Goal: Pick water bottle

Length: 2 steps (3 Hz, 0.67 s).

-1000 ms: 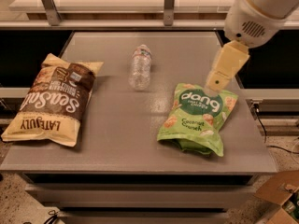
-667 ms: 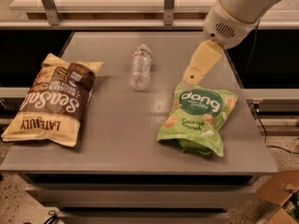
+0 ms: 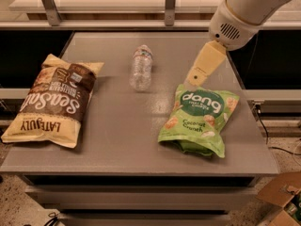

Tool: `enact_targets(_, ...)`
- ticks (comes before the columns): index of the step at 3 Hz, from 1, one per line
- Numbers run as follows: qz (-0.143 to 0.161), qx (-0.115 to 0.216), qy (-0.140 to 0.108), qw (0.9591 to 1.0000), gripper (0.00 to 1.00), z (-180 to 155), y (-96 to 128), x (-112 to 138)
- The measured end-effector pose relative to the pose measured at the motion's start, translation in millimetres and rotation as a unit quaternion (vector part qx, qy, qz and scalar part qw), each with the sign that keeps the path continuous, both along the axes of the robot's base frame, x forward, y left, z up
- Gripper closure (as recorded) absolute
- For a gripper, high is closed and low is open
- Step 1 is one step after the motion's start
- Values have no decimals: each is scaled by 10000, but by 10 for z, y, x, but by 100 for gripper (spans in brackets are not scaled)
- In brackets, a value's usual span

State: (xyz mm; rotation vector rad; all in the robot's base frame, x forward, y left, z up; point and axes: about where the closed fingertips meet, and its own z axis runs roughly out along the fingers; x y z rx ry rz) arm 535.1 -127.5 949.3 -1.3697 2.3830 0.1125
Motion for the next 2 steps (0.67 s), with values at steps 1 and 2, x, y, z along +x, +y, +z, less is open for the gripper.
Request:
enact_targets(1,-233,181,66,9995,0,-52,85,104)
enact_targets(2,-452,350,198,9982,0,-127,234,315)
